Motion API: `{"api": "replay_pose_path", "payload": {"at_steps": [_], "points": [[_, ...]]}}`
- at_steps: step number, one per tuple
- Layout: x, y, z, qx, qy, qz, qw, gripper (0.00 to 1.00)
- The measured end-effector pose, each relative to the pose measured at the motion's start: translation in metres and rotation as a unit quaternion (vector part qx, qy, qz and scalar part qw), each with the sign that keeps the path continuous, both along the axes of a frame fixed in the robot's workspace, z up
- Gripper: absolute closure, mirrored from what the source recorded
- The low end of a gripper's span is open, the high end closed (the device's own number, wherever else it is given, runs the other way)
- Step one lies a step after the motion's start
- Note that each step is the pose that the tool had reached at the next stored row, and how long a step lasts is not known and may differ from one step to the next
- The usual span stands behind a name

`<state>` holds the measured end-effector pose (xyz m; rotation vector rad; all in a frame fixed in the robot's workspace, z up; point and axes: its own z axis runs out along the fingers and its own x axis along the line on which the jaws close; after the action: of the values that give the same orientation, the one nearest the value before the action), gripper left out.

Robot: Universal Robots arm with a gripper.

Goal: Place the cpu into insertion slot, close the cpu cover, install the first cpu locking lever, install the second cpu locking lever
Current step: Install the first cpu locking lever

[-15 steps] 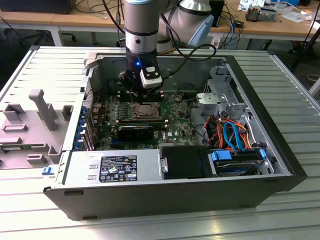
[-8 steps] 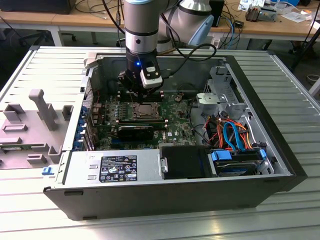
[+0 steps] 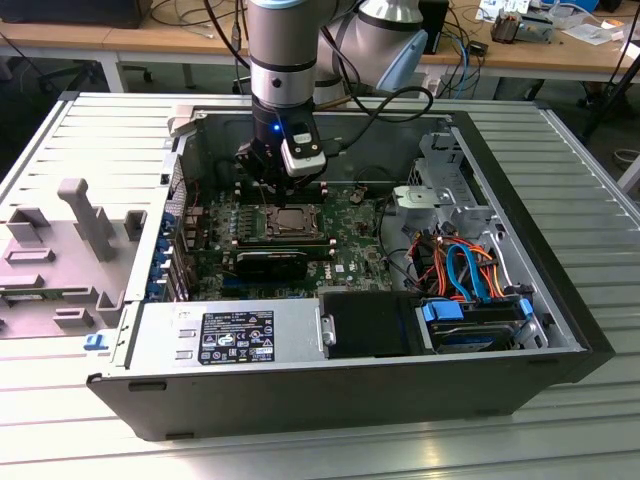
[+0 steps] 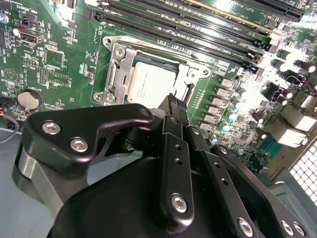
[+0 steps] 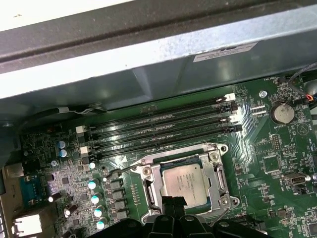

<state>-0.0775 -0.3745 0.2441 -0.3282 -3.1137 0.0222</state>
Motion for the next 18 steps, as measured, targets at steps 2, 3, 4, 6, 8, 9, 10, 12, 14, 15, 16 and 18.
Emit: {"api": "replay_pose_path", "payload": {"at_steps": [2,3,4,6,8,9,10,12,14,15,16,18], "points": [[0.0000,0.0000,0.0000,0.0000,0.0000,0.001,1.0000,0.89],[0.0000,0.0000,0.0000,0.0000,0.0000,0.002,1.0000,0.89],[0.0000,0.0000,0.0000,0.0000,0.0000,0.003,1.0000,0.89],[0.0000,0.0000,0.0000,0.0000,0.0000,0.004,1.0000,0.89],[0.0000,0.0000,0.0000,0.0000,0.0000,0.006,1.0000,0.89],[0.0000,0.0000,0.0000,0.0000,0.0000,0.007,1.0000,0.89],[0.0000,0.0000,0.0000,0.0000,0.0000,0.007,1.0000,0.89],[0.0000,0.0000,0.0000,0.0000,0.0000,0.008,1.0000,0.89],[0.0000,0.0000,0.0000,0.0000,0.0000,0.009,1.0000,0.89],[0.0000,0.0000,0.0000,0.0000,0.0000,0.010,1.0000,0.89],[0.0000,0.0000,0.0000,0.0000,0.0000,0.011,0.9999,0.89],[0.0000,0.0000,0.0000,0.0000,0.0000,0.013,0.9999,0.89]]}}
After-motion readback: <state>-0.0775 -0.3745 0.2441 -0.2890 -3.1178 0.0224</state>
